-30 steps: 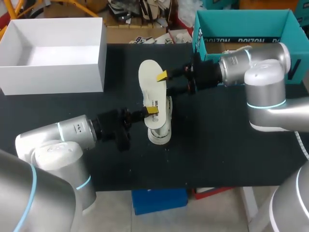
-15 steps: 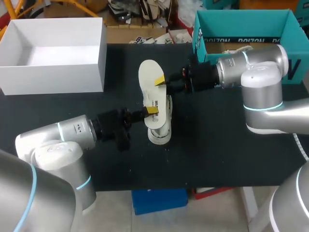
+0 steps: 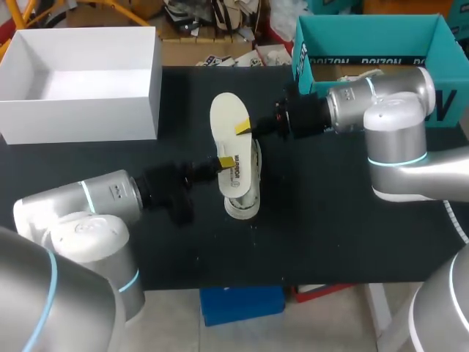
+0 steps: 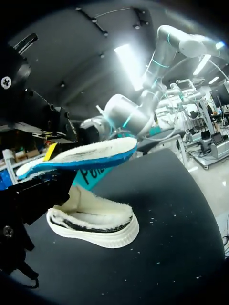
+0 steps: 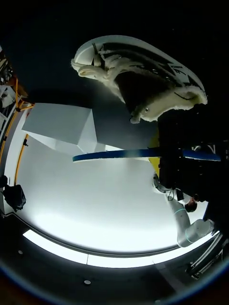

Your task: Take the shoe out of the shoebox, open the shoe tongue, remove and reinsert the insole, then place the shoe into the shoebox

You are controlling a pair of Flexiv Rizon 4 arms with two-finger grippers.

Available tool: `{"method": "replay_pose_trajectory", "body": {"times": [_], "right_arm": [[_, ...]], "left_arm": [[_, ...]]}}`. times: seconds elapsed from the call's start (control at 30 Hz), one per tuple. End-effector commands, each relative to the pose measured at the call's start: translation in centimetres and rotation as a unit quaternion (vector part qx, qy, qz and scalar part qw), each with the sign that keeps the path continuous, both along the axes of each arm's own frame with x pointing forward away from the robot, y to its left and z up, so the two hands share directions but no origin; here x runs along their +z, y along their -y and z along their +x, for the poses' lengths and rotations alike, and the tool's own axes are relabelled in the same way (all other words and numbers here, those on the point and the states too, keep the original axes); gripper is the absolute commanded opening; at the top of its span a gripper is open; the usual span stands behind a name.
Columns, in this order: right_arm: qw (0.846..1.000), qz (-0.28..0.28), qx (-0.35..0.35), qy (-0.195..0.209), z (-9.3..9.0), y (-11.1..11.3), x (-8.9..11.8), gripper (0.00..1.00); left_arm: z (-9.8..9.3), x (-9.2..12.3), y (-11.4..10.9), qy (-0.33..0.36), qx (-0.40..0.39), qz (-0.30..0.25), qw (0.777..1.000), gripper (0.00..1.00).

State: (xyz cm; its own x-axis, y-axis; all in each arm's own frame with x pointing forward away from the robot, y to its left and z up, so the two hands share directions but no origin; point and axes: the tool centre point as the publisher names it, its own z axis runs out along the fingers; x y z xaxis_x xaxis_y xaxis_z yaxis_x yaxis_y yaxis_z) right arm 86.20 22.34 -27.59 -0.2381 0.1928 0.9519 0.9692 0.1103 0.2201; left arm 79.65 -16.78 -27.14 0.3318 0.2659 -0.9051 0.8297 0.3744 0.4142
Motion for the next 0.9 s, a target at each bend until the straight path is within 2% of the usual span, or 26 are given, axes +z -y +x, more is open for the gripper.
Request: {"method": "replay_pose_trajectory", "body": {"times": [0.03, 0.23, 0.43, 0.53, 0.9], "right_arm": [[1.000, 0.000, 0.000, 0.000, 0.0, 0.0, -0.1, 0.00], [1.000, 0.000, 0.000, 0.000, 0.0, 0.0, -0.1, 0.00], [1.000, 0.000, 0.000, 0.000, 0.0, 0.0, -0.1, 0.00], [1.000, 0.000, 0.000, 0.000, 0.0, 0.0, -0.1, 0.00], [1.000, 0.000, 0.000, 0.000, 0.0, 0.0, -0.1, 0.00]], "left_arm": [[-0.9, 2.8, -2.6, -0.015, -0.010, 0.164, 0.986, 1.00], [-1.3, 5.5, -5.3, -0.010, -0.004, 0.292, 0.956, 1.00], [-1.3, 7.4, -5.5, 0.030, -0.001, 0.389, 0.921, 1.00], [-1.5, 8.3, -5.4, 0.059, -0.015, 0.454, 0.889, 1.00], [-1.5, 8.3, -5.4, 0.059, -0.015, 0.454, 0.889, 1.00]]}}
